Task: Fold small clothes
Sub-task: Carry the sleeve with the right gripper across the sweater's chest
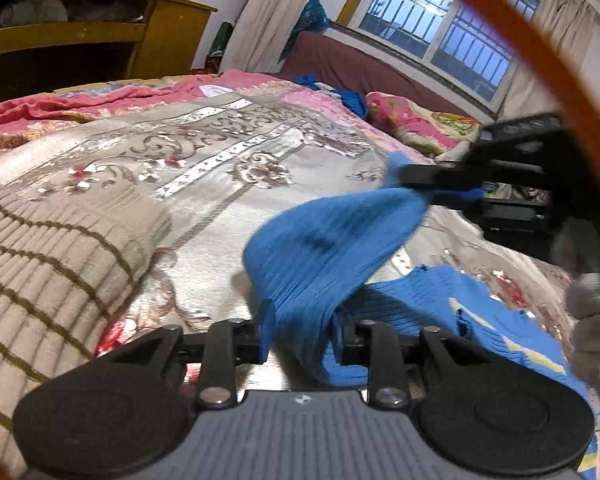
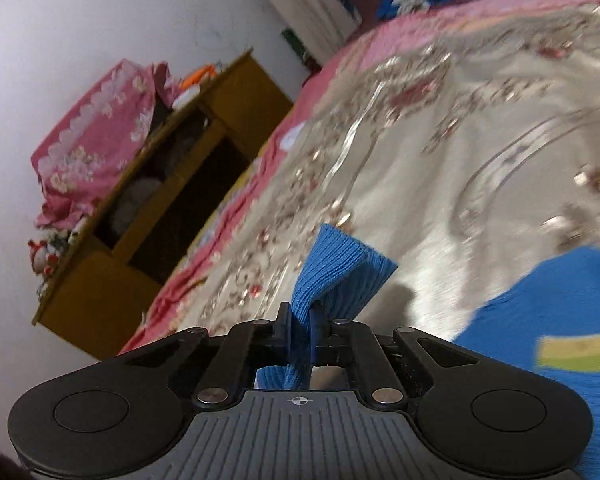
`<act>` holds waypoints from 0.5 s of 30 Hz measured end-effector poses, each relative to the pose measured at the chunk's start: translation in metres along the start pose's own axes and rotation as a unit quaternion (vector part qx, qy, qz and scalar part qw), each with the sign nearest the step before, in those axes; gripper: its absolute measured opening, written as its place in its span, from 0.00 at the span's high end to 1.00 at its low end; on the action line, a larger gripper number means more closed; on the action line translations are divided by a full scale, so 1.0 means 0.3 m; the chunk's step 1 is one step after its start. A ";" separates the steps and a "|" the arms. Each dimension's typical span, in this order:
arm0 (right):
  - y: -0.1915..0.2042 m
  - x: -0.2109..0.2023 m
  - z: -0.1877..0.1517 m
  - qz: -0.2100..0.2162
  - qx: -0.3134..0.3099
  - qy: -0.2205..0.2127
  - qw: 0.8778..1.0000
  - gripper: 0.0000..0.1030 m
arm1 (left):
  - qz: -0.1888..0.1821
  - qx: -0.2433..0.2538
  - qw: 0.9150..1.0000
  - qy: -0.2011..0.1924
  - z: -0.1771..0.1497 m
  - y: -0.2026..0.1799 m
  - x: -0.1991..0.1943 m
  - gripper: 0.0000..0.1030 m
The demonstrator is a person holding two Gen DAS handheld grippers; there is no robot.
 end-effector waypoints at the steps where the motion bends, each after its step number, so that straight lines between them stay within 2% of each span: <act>1: -0.012 -0.037 0.010 -0.003 0.002 -0.009 1.000 0.92 | -0.003 0.003 1.000 -0.002 0.000 -0.008 -0.003 0.65; 9: -0.116 -0.343 0.065 -0.029 0.011 -0.078 0.996 0.92 | -0.019 0.036 0.999 0.000 -0.021 -0.083 0.004 0.62; 15: -0.236 -0.550 0.045 -0.068 0.021 -0.116 0.991 0.92 | -0.021 0.067 0.998 0.003 -0.046 -0.135 0.011 0.62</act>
Point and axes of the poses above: each gripper's, at about its wrist camera, not at the fingertips, and x roughly the way its jaws point, y to its left, z to its top, the point moved 4 cm from there along x, roughly the way its jaws point, and after that the axes turned 1 degree about y, right-handed, at the moved point
